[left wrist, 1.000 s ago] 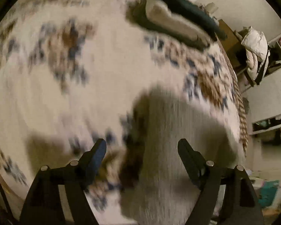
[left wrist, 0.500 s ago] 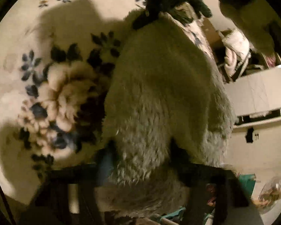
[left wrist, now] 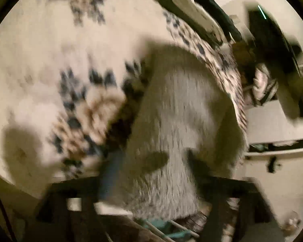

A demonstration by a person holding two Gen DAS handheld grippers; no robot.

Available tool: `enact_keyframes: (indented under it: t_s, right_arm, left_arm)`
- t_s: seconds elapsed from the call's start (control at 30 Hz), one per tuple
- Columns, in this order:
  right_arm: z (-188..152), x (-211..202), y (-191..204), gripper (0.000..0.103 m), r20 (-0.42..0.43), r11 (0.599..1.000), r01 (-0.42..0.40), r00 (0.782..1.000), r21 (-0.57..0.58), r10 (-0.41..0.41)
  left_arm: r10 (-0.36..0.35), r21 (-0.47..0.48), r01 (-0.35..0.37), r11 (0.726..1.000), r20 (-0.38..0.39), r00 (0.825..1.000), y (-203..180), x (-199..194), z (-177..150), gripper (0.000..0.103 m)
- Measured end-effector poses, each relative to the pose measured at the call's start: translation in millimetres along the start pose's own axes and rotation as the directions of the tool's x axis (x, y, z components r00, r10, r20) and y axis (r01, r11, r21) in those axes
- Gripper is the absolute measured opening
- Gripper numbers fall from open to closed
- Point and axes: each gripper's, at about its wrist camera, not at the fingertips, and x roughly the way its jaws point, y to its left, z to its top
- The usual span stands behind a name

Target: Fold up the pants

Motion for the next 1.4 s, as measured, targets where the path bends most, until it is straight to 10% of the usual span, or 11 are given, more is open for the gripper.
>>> enact_keyframes:
  t_s: [0.2, 0.23, 0.3, 0.5, 0.7, 0.8, 1.0, 1.07, 1.1, 1.17, 1.4]
  right_arm:
    - [-112.9, 26.4, -129.5, 0.081, -0.028, 0.930, -0.034, 0.998, 0.365, 0.048]
    - [-123.9, 36.6, -138.6, 0.076, -0.010, 0.908, -0.118, 0.991, 0.401, 0.133]
    - [-137.6, 47.6, -141.3, 0.019, 0.051, 0.898, -0.199, 0.979, 0.393, 0.195]
    - [-149.5, -14.0, -150.3, 0.011, 0.372, 0.899, -0.140, 0.928, 0.415, -0.027]
    - [-146.1, 31.9, -169.1, 0.031, 0.304, 0.823, -0.274, 0.944, 0.498, 0.130]
    - [-180.2, 1.6, -164.9, 0.087, 0.381, 0.821, -0.286, 0.920, 0.494, 0.092]
    - [-220.5, 39.5, -143.4, 0.076, 0.279, 0.843, -0.241, 0.954, 0.481, 0.113]
    - [-243.2, 63.1, -180.2, 0.075, 0.278, 0.712, -0.270, 0.954, 0.648, 0.109]
    - [-262.4, 73.8, -200.6, 0.075, 0.334, 0.564, -0.377, 0.925, 0.735, 0.183]
    - [-275.7, 74.9, -206.3, 0.076, 0.421, 0.478, -0.485, 0.874, 0.732, 0.243]
    - [-287.4, 53.6, -158.3, 0.083, 0.458, 0.620, -0.500, 0.855, 0.605, 0.242]
  left_arm:
    - [0.026, 0.077, -0.028, 0.997, 0.027, 0.999, -34.2, 8.4, 44.4, 0.094]
    - [0.029, 0.094, -0.031, 0.995, 0.023, 0.999, -36.4, 11.4, 47.5, 0.094]
    - [0.042, 0.145, -0.044, 0.988, 0.016, 0.999, -48.3, 23.6, 58.1, 0.094]
    - [0.074, 0.226, -0.067, 0.972, -0.026, 0.997, -70.2, 47.5, 71.7, 0.094]
    - [0.091, 0.248, -0.076, 0.966, -0.053, 0.994, -77.6, 56.8, 98.8, 0.094]
    - [0.085, 0.262, -0.067, 0.963, -0.055, 0.995, -83.3, 58.0, 111.2, 0.094]
    - [0.096, 0.285, -0.067, 0.956, -0.089, 0.991, -88.6, 71.1, 123.9, 0.094]
    - [0.111, 0.299, -0.078, 0.951, -0.093, 0.989, -88.7, 77.1, 127.5, 0.094]
    - [0.103, 0.299, -0.068, 0.952, -0.102, 0.989, -88.1, 79.5, 129.5, 0.094]
    - [0.072, 0.309, -0.032, 0.951, -0.119, 0.990, -88.0, 84.2, 135.4, 0.094]
    - [0.010, 0.386, 0.114, 0.915, -0.303, 0.953, -86.6, 134.1, 151.3, 0.094]
